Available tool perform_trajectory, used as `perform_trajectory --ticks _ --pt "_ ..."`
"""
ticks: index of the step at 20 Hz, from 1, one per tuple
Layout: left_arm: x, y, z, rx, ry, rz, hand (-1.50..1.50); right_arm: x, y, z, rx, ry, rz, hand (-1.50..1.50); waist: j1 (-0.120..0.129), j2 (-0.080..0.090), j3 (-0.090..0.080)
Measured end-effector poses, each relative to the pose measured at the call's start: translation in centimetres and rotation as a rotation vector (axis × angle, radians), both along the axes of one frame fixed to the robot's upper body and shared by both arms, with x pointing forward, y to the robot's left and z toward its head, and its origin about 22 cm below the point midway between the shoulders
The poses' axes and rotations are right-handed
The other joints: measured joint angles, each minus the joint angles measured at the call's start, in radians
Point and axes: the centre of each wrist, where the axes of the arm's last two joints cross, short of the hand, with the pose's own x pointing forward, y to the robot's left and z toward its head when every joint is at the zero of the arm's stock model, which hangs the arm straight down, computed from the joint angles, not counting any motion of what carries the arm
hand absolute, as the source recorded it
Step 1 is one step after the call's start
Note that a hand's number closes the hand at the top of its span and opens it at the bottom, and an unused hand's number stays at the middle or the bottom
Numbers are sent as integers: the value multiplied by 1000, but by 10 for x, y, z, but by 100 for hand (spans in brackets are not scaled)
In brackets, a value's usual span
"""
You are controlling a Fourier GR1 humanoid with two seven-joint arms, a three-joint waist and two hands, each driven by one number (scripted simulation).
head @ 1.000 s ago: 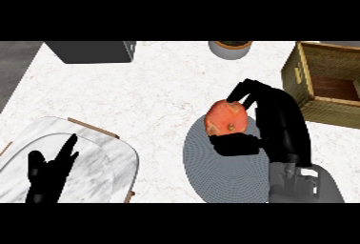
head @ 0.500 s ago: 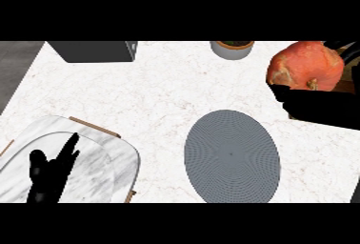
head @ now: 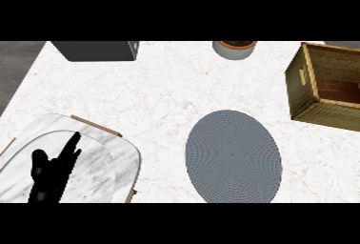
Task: Pick the squash from the placemat and place it in the basket
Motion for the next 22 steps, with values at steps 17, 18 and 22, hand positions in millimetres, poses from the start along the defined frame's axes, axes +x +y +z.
perform_trajectory --ticks 17,18,22 --pt "6 -3 2 -6 7 -17 0 70 -100 -23 25 131 -81 150 16 5 1" --pt "5 -2 1 -6 3 -17 0 73 -106 -30 42 129 -81 150 16 5 1" --pt "5 -3 2 -2 1 -14 0 82 -124 -47 141 109 -72 150 16 5 1"
